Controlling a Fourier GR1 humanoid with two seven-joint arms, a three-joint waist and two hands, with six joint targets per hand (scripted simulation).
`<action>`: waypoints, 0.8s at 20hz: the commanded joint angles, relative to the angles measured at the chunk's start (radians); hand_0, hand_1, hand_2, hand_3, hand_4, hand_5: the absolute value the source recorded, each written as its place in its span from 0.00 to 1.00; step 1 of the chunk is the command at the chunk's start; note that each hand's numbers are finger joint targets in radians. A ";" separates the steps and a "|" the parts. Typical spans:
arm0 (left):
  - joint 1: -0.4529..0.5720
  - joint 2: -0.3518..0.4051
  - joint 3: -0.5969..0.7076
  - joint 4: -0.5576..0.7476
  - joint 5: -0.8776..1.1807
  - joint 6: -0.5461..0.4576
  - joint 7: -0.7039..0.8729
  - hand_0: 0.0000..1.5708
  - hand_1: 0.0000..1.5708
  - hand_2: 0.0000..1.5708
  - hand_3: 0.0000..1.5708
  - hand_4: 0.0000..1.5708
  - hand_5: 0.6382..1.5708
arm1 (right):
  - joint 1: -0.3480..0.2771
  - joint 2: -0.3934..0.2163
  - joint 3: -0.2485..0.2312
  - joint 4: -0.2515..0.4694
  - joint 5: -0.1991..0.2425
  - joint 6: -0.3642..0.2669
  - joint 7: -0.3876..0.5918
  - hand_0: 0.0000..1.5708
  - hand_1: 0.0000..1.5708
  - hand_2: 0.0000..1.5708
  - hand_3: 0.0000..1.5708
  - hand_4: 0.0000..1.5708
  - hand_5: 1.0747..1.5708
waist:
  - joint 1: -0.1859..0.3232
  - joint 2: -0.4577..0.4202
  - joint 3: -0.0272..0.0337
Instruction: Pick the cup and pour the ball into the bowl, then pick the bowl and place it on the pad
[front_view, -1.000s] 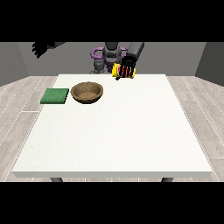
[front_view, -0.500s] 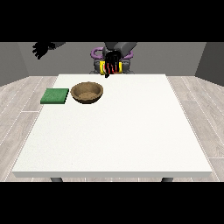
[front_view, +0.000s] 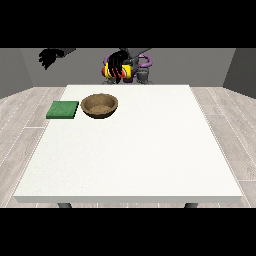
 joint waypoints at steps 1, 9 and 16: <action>0.059 0.000 0.004 -0.124 0.000 0.015 0.016 0.00 0.00 0.73 0.92 0.57 1.00 | 0.005 -0.034 -0.036 0.053 0.014 -0.030 -0.005 0.00 0.00 0.00 0.00 0.45 0.99 | 0.101 -0.029 -0.0004; 0.203 0.052 0.273 -0.288 0.306 0.380 -0.228 0.72 0.72 0.92 0.74 0.80 1.00 | -0.028 -0.044 -0.083 0.056 -0.046 -0.033 0.007 0.00 0.00 0.00 0.00 0.45 1.00 | 0.190 0.153 -0.0057; 0.191 0.001 0.531 -0.628 0.861 0.398 -0.360 0.00 0.00 0.00 0.00 0.26 0.92 | -0.048 0.010 -0.074 0.054 -0.033 -0.087 -0.019 0.00 0.00 0.00 0.00 0.45 1.00 | 0.251 0.257 -0.0182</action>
